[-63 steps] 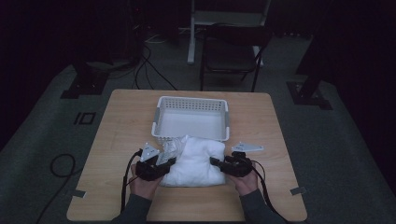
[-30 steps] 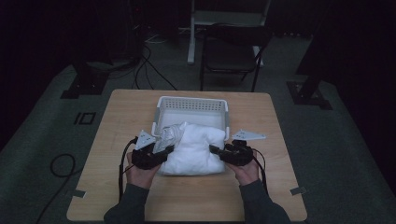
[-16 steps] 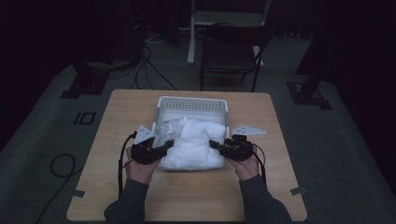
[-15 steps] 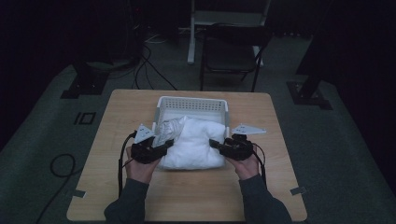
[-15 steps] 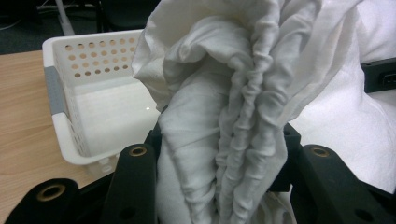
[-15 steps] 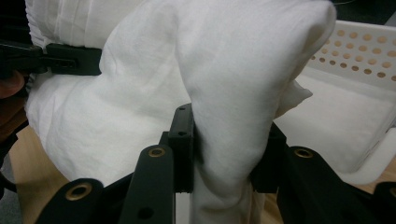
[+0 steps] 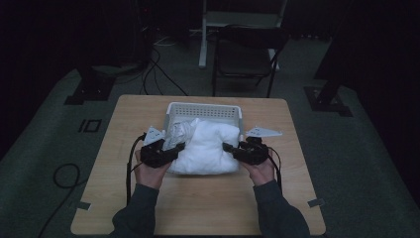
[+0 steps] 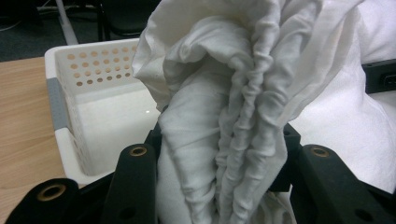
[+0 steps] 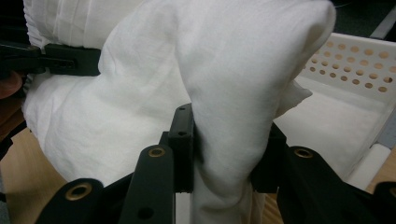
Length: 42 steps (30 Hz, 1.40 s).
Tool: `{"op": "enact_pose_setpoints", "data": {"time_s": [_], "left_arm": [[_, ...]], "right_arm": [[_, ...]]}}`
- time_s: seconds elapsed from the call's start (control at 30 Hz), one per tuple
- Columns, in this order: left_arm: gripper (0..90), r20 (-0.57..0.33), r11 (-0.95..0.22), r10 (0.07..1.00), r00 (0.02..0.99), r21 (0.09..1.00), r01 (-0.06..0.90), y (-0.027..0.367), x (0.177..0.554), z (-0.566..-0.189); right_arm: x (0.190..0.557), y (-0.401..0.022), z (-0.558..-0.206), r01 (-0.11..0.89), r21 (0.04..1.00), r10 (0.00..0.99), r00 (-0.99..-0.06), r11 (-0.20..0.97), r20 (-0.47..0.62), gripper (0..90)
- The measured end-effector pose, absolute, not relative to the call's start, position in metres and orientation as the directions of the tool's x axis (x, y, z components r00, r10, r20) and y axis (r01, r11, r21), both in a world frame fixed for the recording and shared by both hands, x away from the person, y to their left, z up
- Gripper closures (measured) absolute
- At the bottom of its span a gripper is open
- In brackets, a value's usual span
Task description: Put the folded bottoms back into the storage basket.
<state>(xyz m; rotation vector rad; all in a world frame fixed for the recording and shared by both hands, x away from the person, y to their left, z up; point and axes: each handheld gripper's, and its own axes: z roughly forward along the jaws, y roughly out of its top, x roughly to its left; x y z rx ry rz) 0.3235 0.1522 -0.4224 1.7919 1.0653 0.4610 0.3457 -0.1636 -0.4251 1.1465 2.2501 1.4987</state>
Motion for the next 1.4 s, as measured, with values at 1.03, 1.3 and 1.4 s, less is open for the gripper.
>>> {"op": "enact_pose_setpoints", "data": {"time_s": [1.03, 1.3, 1.4], "left_arm": [[57.4, -0.158, -0.133, 0.83, 0.535, 0.876, 0.464, 0.151, 0.351, -0.416], [57.4, -0.154, -0.136, 0.831, 0.535, 0.876, 0.463, 0.149, 0.359, -0.413], [57.4, -0.154, -0.135, 0.831, 0.535, 0.876, 0.463, 0.149, 0.362, -0.412]], "right_arm": [[0.368, -0.161, -0.417, 0.485, 0.857, 0.722, -0.655, 0.176, 0.222, 67.4], [0.375, -0.162, -0.414, 0.486, 0.856, 0.729, -0.648, 0.173, 0.221, 67.4], [0.378, -0.162, -0.413, 0.487, 0.856, 0.732, -0.645, 0.171, 0.22, 67.4]]}}
